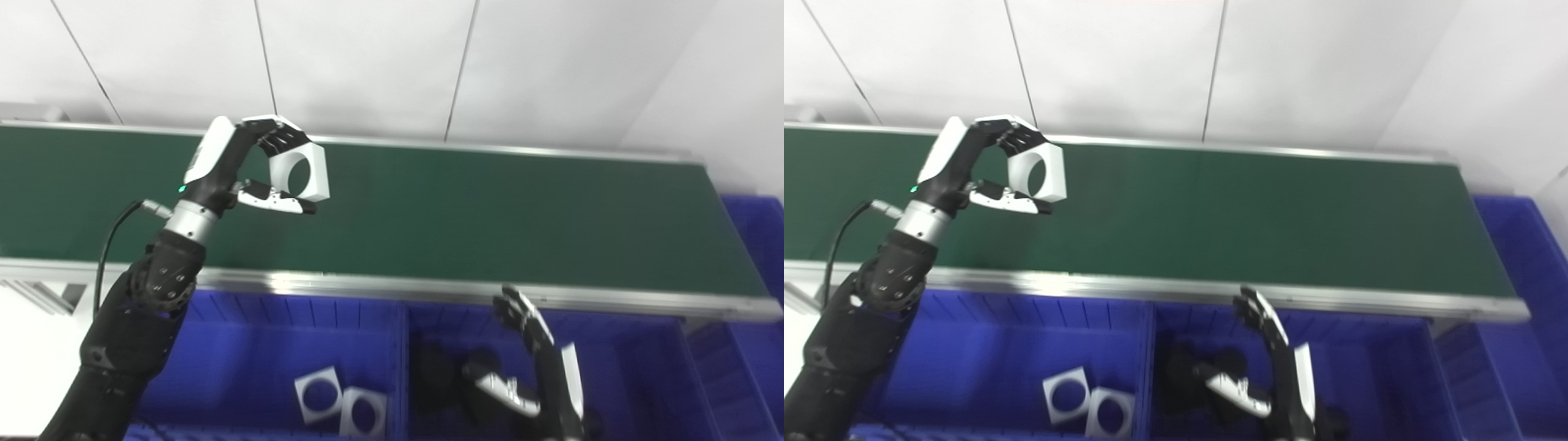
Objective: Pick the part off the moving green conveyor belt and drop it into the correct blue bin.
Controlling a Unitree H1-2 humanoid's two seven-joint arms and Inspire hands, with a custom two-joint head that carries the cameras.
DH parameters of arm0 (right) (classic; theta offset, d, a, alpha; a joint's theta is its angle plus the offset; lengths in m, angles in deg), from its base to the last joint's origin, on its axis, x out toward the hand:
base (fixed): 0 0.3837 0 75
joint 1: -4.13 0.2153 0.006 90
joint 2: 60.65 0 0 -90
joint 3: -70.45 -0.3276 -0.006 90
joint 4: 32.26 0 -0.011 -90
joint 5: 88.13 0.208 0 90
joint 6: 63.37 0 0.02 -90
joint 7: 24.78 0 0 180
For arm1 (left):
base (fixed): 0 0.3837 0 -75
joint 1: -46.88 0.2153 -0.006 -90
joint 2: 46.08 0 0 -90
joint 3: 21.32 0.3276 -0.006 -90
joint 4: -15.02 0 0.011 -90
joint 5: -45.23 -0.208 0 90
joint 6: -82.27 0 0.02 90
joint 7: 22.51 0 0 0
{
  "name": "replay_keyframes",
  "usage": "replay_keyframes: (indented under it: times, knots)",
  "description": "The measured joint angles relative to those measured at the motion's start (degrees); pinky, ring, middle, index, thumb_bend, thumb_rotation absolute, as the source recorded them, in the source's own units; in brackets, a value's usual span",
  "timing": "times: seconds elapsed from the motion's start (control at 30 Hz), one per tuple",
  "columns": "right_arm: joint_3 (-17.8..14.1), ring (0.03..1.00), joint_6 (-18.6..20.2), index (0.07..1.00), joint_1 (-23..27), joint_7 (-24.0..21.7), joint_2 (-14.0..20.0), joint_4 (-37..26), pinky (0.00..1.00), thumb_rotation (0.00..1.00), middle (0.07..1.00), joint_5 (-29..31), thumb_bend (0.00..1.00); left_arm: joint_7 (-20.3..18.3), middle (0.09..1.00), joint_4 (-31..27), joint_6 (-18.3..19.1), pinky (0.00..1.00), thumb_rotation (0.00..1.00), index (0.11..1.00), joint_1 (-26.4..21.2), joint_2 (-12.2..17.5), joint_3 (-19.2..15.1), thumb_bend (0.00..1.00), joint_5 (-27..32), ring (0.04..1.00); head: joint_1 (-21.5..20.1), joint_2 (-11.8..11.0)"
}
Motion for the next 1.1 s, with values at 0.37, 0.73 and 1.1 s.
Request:
replay_keyframes:
  times: [0.37,0.73,1.1]
  knots:
    - [-3.40,0.774,0.00,0.869,-0.66,-4.43,-2.54,-0.90,0.75,0.52,0.812,-0.58,0.83,-2.39,0.509,-9.44,-3.58,0.39,0.00,0.493,11.83,-5.71,3.33,0.50,1.17,0.439,-0.80,1.85]
    - [-5.29,0.773,0.00,0.868,-1.58,-7.12,-3.65,-0.90,0.77,0.52,0.806,-0.65,0.84,7.78,0.517,1.63,-4.46,0.41,0.00,0.494,18.11,-1.94,13.23,0.50,-5.92,0.432,-0.09,0.89]
    - [-6.85,0.797,0.00,0.887,-2.42,-10.82,-4.69,-0.75,0.82,0.48,0.824,0.55,0.83,18.71,0.463,16.72,-4.51,0.34,0.00,0.549,17.27,-2.93,18.15,0.49,-11.80,0.372,1.23,-0.17]
